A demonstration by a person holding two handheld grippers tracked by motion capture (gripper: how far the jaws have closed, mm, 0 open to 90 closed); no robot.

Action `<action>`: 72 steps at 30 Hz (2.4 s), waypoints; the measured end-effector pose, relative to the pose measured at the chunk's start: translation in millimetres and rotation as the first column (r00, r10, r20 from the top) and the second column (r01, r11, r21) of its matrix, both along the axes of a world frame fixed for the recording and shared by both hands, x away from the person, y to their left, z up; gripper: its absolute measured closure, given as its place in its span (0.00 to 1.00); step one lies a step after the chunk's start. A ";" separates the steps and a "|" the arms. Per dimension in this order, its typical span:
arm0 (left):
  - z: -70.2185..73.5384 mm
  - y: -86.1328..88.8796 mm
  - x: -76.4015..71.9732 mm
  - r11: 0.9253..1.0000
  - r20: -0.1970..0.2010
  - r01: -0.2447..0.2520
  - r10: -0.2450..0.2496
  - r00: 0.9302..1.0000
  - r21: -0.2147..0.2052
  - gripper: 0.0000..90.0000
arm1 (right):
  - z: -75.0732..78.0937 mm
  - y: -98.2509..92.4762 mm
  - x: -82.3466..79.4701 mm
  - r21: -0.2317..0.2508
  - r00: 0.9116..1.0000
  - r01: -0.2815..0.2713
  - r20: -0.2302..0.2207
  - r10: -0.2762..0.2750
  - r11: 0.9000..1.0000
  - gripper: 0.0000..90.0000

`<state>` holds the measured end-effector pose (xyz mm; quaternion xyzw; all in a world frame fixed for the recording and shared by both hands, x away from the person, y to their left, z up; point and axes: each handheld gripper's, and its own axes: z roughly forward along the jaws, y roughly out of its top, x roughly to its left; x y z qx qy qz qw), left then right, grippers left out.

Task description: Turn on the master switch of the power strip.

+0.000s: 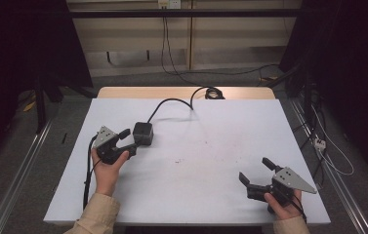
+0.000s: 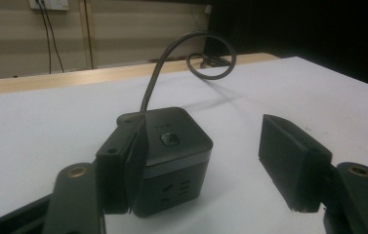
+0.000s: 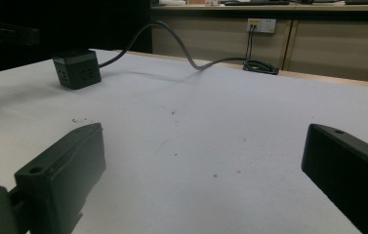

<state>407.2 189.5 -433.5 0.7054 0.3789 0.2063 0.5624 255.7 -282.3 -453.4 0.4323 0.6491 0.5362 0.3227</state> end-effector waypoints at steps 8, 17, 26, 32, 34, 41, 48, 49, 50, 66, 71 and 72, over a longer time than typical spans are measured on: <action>0.3 -1.7 3.5 1.000 -0.014 0.005 -0.005 1.000 0.008 0.50 | 0.2 -0.3 -0.2 -0.002 1.000 -0.001 0.003 0.001 1.000 0.02; 0.1 -5.9 7.3 0.999 -0.023 0.017 -0.016 1.000 0.035 0.61 | 0.4 0.2 -0.3 -0.001 1.000 -0.002 0.005 0.002 1.000 0.02; 2.2 -3.3 11.6 1.000 -0.058 0.018 -0.017 0.998 0.016 0.72 | 0.6 -0.3 -0.7 0.001 1.000 -0.001 0.006 0.001 1.000 0.02; 1.0 -4.1 13.9 0.999 -0.062 0.010 -0.008 0.998 0.041 0.77 | 0.6 -0.3 -0.7 0.000 1.000 0.000 0.007 0.000 1.000 0.02; 0.8 -4.3 14.4 0.999 -0.064 0.007 -0.005 0.998 0.039 0.79 | 0.7 -0.3 -0.8 0.000 1.000 0.001 0.007 -0.001 1.000 0.02; 1.7 -7.4 17.9 0.998 -0.076 0.014 -0.010 0.997 0.059 0.85 | 0.5 -0.9 -0.8 -0.002 1.000 0.000 0.008 0.000 1.000 0.02; 0.6 -9.7 20.7 0.997 -0.086 0.019 -0.013 0.996 0.068 0.90 | 0.5 -0.6 -1.0 0.000 1.000 -0.003 0.006 0.003 1.000 0.02; 0.6 -9.7 20.7 0.997 -0.086 0.019 -0.013 0.996 0.068 0.90 | 0.5 -0.6 -1.0 0.000 1.000 -0.003 0.006 0.003 1.000 0.02; 0.2 -9.9 21.0 0.998 -0.085 0.017 -0.011 0.996 0.065 0.90 | 0.6 -0.5 -1.1 0.002 1.000 -0.004 0.008 0.004 1.000 0.02; -1.1 -7.0 26.2 0.997 -0.083 -0.003 0.009 0.996 0.076 0.99 | 0.4 -0.4 -1.1 0.001 1.000 -0.009 0.005 0.009 1.000 0.02; -2.0 -8.7 29.2 0.997 -0.093 -0.005 0.012 0.996 0.076 1.00 | 0.5 -1.0 -1.2 0.001 1.000 -0.005 0.006 0.005 1.000 0.02; -2.6 -8.6 29.8 0.997 -0.096 -0.006 0.013 0.995 0.079 1.00 | 0.5 -1.0 -1.2 0.000 1.000 -0.005 0.007 0.005 1.000 0.02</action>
